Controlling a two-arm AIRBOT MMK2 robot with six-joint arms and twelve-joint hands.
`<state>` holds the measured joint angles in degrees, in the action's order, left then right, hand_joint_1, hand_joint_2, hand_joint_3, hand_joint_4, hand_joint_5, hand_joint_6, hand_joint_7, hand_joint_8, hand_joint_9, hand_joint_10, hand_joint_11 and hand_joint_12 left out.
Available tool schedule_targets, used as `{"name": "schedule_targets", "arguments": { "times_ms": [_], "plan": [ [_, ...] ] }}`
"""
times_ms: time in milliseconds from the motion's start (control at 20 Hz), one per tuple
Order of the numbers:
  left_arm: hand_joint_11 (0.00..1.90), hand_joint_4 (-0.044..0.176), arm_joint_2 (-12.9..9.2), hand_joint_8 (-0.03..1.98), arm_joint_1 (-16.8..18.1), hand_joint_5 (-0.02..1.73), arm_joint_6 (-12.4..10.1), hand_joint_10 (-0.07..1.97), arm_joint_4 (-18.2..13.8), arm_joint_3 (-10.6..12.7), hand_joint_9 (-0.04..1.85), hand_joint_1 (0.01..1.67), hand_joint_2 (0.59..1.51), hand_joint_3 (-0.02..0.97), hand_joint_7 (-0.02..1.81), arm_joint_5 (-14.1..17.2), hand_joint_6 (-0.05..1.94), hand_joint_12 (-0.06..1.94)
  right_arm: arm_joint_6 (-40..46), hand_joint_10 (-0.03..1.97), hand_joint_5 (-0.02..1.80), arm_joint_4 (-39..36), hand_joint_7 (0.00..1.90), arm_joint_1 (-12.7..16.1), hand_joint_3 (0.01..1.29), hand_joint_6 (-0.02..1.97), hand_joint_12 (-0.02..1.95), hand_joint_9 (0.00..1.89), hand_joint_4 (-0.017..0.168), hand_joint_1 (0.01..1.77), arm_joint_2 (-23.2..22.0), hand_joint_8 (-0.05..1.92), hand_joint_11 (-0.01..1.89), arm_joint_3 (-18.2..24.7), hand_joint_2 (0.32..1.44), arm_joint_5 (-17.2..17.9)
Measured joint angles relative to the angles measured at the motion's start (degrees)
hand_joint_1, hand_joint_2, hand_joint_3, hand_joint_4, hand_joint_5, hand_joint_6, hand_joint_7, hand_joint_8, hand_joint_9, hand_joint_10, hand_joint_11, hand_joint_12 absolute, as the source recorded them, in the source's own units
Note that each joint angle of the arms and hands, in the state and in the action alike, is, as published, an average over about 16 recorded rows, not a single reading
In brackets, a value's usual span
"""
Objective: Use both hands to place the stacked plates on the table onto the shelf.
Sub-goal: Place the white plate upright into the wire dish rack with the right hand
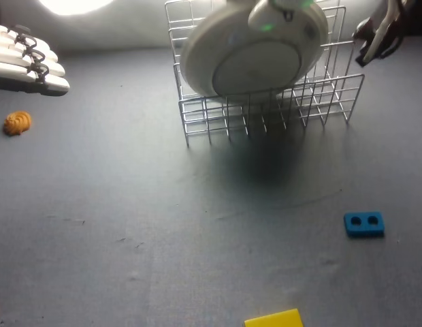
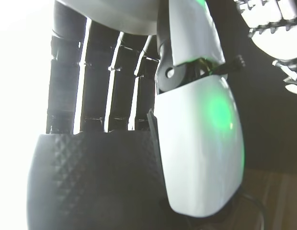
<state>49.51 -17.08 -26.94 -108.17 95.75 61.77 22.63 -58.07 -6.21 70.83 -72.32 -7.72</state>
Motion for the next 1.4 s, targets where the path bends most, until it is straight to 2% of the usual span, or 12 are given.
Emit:
{"name": "schedule_targets", "arguments": {
  "times_ms": [550,750,1100,1400],
  "plan": [
    [0.02,0.003,0.09,-0.01,-0.64,0.02,0.5,-0.06,-0.15,-0.38,0.02,0.02,1.179,0.017,0.02,0.14,0.01,0.01,-1.08,0.84,0.91,-0.05,1.07,-2.74,0.01,0.78,0.97,1.13,-0.008,1.37,4.12,0.74,1.06,-4.01,0.95,-0.05],
    [0.02,0.003,0.16,-0.01,-1.25,0.02,0.73,-0.06,-0.03,-0.66,0.02,0.02,1.179,0.017,0.02,0.01,0.01,0.01,-0.17,0.88,0.87,-0.05,1.02,-3.04,0.01,0.87,1.01,1.1,-0.007,1.37,5.18,0.8,1.02,-4.93,0.96,-0.72],
    [0.02,0.003,0.28,-0.01,-2.38,0.02,0.96,-0.06,0.01,-1.04,0.02,0.02,1.179,0.017,0.02,-0.31,0.01,0.01,1.67,0.59,0.82,-0.06,0.97,-3.61,0.01,0.6,1.06,1.04,-0.004,1.28,4.83,0.5,0.86,-4.98,1.01,-1.32],
    [0.02,0.003,0.31,-0.01,-3.07,0.02,1.04,-0.06,0.02,-1.43,0.02,0.02,1.18,0.017,0.02,-0.37,0.01,0.01,1.99,0.29,0.79,-0.11,0.94,-2.75,0.01,0.31,1.13,0.99,-0.003,1.19,2.13,0.21,0.69,-2.85,1.04,-1.14]
  ]
}}
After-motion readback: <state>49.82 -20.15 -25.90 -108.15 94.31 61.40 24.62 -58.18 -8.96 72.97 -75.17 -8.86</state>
